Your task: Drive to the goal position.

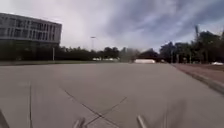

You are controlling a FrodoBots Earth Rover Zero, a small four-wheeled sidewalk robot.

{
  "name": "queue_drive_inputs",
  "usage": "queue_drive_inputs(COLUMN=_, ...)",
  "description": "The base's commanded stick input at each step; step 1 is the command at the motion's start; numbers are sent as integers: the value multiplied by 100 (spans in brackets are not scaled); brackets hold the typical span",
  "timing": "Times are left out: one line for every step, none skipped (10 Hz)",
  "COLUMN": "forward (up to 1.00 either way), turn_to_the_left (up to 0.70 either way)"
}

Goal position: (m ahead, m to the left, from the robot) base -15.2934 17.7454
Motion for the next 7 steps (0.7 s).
queue_drive_inputs(forward=100, turn_to_the_left=27)
queue_drive_inputs(forward=100, turn_to_the_left=27)
queue_drive_inputs(forward=100, turn_to_the_left=27)
queue_drive_inputs(forward=100, turn_to_the_left=27)
queue_drive_inputs(forward=100, turn_to_the_left=27)
queue_drive_inputs(forward=100, turn_to_the_left=27)
queue_drive_inputs(forward=100, turn_to_the_left=27)
